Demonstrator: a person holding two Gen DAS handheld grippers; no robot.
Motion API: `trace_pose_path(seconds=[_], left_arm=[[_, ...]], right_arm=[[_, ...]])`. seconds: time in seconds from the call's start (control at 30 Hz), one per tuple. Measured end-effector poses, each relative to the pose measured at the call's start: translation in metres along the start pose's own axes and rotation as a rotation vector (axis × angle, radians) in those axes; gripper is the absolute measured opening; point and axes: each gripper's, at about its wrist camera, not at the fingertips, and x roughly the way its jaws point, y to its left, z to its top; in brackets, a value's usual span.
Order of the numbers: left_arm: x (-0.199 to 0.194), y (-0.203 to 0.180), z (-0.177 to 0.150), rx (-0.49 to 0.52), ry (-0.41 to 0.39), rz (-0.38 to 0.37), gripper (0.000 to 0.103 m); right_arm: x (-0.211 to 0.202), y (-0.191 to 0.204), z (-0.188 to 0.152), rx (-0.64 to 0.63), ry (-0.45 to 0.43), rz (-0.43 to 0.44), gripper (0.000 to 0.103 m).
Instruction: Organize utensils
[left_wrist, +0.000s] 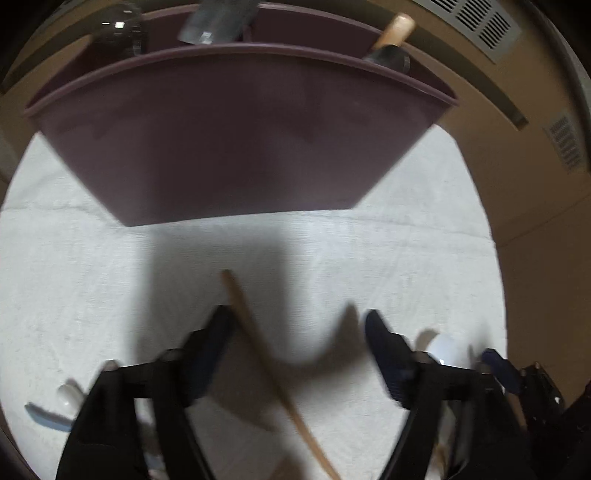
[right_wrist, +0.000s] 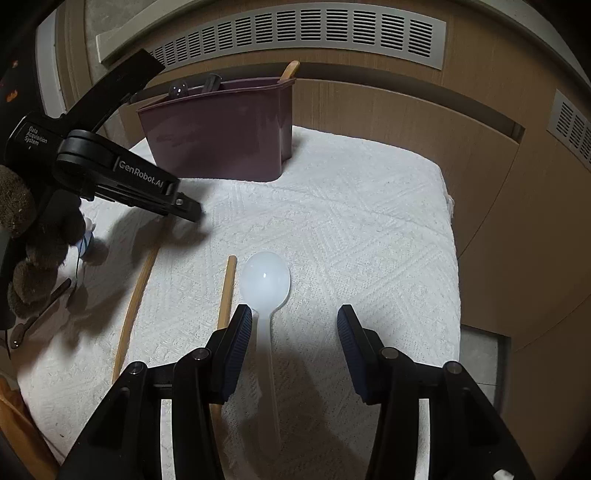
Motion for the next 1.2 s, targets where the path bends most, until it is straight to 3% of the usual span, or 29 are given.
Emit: trace_pose_path(seconds=[0.13, 0.2, 0.27, 0.3, 0.37, 0.4, 0.5, 0.7, 0.83, 1.1, 1.13, 1.17, 1.2], left_arm=[[0.003, -0.005, -0.002, -0.013, -0.038, 0.015, 0.086], [-0.001, -0.005, -0.007, -0.015, -0.078, 0.055, 0.069], [-0.005, 0.004, -0.013, -0.017, -0.108, 0.084, 0.044], [-0.007, 0.008, -0.016, -0.020, -0.124, 0.094, 0.038], [-0.009, 0.016, -0.018, -0.019, -0.147, 0.114, 0.014], [-0.011, 0.020, -0.022, -0.016, -0.167, 0.120, 0.011], [-0.019, 0.026, -0.035, -0.001, -0.226, 0.113, 0.011], [-0.089, 0.031, -0.082, 0.072, -0.470, 0.066, 0.006], [-0.130, 0.032, -0.097, 0.100, -0.605, 0.053, 0.006], [-0.153, 0.038, -0.097, 0.111, -0.671, 0.016, 0.006], [-0.151, 0.038, -0.093, 0.117, -0.668, 0.012, 0.006], [-0.147, 0.036, -0.092, 0.121, -0.665, 0.012, 0.006], [-0.142, 0.036, -0.090, 0.123, -0.660, 0.012, 0.006]], right_arm=[[-0.007, 0.001, 0.001, -0.018, -0.018, -0.011, 0.046], [-0.013, 0.002, 0.002, -0.035, -0.030, -0.024, 0.046], [-0.017, 0.004, 0.003, -0.052, -0.038, -0.035, 0.046], [-0.018, 0.004, 0.005, -0.059, -0.038, -0.043, 0.046], [-0.017, 0.005, 0.009, -0.069, -0.036, -0.050, 0.046], [-0.016, 0.006, 0.011, -0.073, -0.034, -0.053, 0.046], [-0.013, 0.008, 0.015, -0.086, -0.024, -0.050, 0.046], [-0.004, 0.019, 0.015, -0.194, 0.015, -0.010, 0.046], [0.016, 0.017, 0.020, -0.190, 0.067, 0.000, 0.046], [0.042, 0.021, 0.034, -0.169, 0.113, 0.017, 0.045], [0.042, 0.021, 0.035, -0.162, 0.120, 0.023, 0.042], [0.041, 0.020, 0.037, -0.150, 0.131, 0.037, 0.031], [0.040, 0.021, 0.037, -0.149, 0.134, 0.035, 0.031]])
